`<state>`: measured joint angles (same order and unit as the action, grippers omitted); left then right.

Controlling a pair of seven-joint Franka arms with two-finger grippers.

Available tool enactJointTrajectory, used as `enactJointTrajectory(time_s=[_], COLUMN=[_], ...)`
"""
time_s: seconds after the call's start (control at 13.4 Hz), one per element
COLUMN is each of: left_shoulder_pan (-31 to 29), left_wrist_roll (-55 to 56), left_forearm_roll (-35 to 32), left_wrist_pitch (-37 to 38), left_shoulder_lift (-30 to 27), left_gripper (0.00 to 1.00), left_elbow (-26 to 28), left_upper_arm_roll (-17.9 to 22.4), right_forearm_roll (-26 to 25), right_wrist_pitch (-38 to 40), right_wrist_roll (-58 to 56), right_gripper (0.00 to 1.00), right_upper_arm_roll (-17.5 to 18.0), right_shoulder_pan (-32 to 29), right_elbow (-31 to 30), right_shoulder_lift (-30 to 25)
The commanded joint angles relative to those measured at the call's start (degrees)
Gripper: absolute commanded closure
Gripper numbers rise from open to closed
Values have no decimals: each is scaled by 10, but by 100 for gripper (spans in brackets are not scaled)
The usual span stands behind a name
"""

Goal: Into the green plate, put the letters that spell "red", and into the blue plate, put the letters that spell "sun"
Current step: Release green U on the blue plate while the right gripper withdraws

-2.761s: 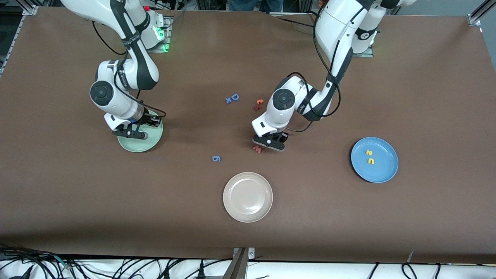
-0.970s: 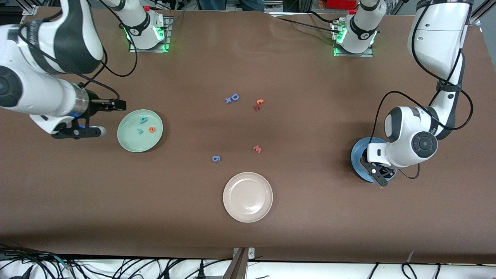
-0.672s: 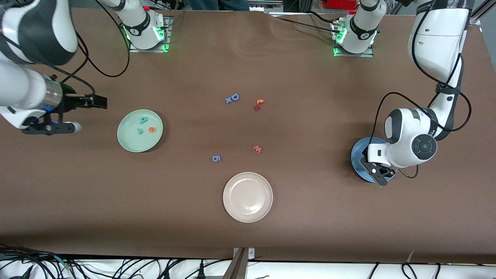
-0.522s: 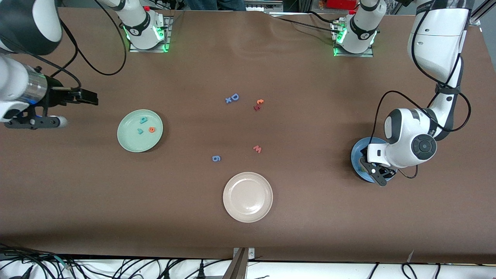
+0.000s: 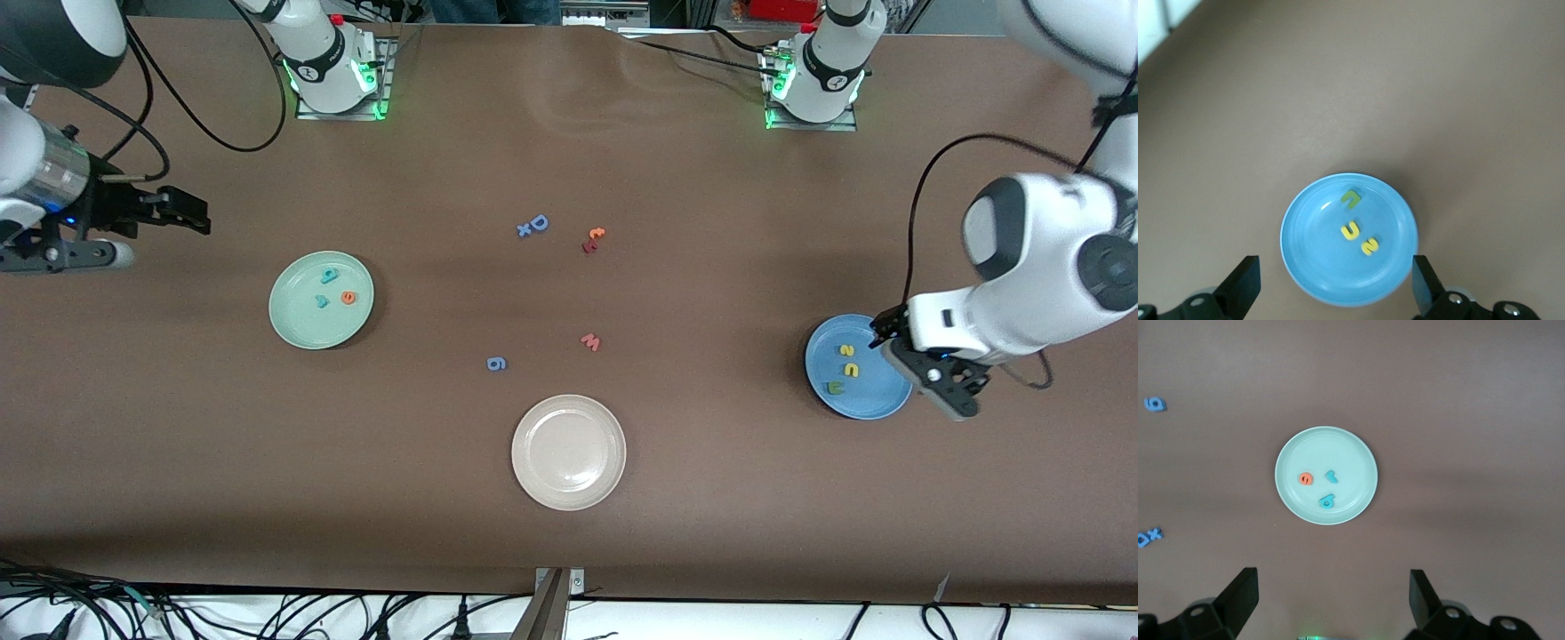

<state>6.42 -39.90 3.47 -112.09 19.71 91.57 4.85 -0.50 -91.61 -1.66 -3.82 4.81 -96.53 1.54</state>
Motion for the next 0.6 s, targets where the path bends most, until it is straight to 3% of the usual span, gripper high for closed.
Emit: enactJointTrajectory(time_s=[0.0,0.15,0.52], left_shoulder_pan=[-2,-13,-17], left_wrist_roll=[111,205,304], left_forearm_roll=[17,57,50], left_wrist_pitch=[69,130,180], left_shoulder_lift=[-16,-19,-33], left_gripper=[0,0,0], left_elbow=[-45,-79,-83], left_upper_arm_roll=[-1,2,2], right_forearm_roll=[-6,-3,-4], right_wrist_pitch=[-25,-16,-23], right_wrist_roll=[-8,-12,-22], right_gripper=[0,0,0], right_upper_arm_roll=[15,14,34], right_shoulder_pan=[-31,-37,-52], right_elbow=[-15,-3,0], right_shoulder_lift=[-33,-32,-34])
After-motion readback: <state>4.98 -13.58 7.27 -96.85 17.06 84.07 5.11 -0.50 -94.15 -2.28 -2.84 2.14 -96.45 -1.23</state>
